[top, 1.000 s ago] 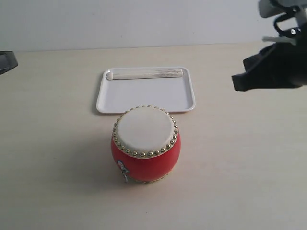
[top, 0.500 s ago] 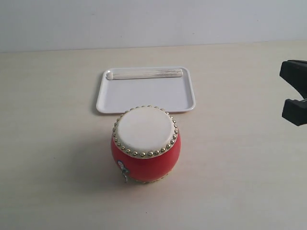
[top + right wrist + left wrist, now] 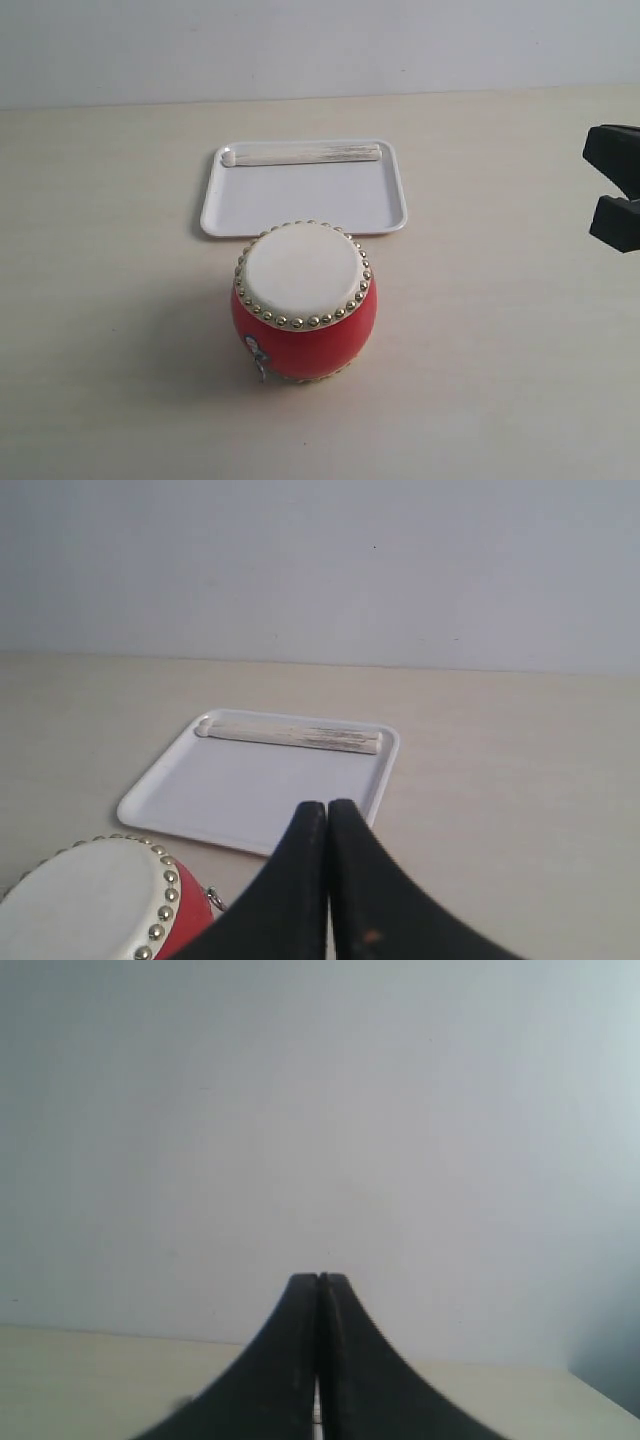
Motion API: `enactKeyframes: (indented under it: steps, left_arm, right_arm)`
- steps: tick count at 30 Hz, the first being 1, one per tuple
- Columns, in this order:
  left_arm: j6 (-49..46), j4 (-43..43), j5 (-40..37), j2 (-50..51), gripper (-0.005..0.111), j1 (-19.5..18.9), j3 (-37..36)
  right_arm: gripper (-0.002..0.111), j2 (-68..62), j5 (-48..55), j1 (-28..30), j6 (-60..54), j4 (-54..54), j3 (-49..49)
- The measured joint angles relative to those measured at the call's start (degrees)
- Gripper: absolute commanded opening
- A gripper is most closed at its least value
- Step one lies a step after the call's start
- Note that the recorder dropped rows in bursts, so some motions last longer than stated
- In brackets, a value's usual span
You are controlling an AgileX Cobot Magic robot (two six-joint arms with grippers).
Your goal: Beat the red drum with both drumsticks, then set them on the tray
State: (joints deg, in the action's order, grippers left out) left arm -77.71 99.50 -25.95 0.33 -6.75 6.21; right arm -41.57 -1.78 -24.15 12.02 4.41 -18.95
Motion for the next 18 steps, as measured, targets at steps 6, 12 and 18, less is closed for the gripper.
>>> enactKeyframes:
  steps: [6, 12, 18]
  left_arm:
    - [0.1, 0.0, 0.0, 0.0, 0.000, 0.0, 0.0]
    - [0.0, 0.0, 0.0, 0.0, 0.000, 0.0, 0.0]
    - [-1.9, 0.0, 1.9, 0.0, 0.000, 0.0, 0.0]
  right_arm:
    - [0.000, 0.0, 0.0, 0.0, 0.1, 0.0, 0.0]
    - [0.000, 0.0, -0.1, 0.0, 0.1, 0.0, 0.0]
    - [0.000, 0.0, -0.1, 0.0, 0.1, 0.0, 0.0]
